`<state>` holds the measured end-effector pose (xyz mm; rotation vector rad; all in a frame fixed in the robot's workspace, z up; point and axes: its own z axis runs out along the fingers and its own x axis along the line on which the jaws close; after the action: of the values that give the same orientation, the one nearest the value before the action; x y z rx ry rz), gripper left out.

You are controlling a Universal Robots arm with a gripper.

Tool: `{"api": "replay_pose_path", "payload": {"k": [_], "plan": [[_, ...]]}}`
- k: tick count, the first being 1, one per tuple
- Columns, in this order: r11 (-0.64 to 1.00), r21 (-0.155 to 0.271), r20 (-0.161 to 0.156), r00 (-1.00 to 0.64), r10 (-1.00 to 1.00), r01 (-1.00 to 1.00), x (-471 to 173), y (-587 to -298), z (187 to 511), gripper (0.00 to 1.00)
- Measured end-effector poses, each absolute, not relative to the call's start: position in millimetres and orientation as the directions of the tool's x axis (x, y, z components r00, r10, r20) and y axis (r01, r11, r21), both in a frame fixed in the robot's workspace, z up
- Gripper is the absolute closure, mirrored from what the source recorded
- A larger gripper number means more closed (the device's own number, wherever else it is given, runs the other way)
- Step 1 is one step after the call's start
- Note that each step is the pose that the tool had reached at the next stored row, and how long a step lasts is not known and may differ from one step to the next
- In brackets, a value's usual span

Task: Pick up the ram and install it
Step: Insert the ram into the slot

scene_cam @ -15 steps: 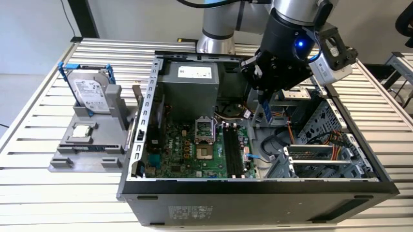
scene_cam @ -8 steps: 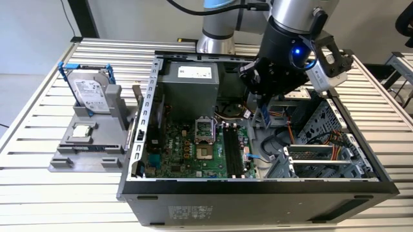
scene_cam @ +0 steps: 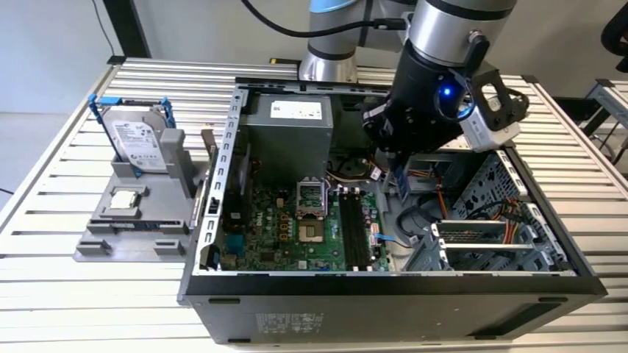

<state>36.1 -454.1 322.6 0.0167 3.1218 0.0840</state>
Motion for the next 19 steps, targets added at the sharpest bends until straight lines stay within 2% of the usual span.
{"api": "replay_pose_path", "payload": {"k": [13,19], "plan": [[0.998,0.054,-0.018,-1.000,0.020,0.019,36,-454,299,1.00],[0.995,0.054,-0.018,-0.996,0.091,0.090,36,-454,288,1.00]]}}
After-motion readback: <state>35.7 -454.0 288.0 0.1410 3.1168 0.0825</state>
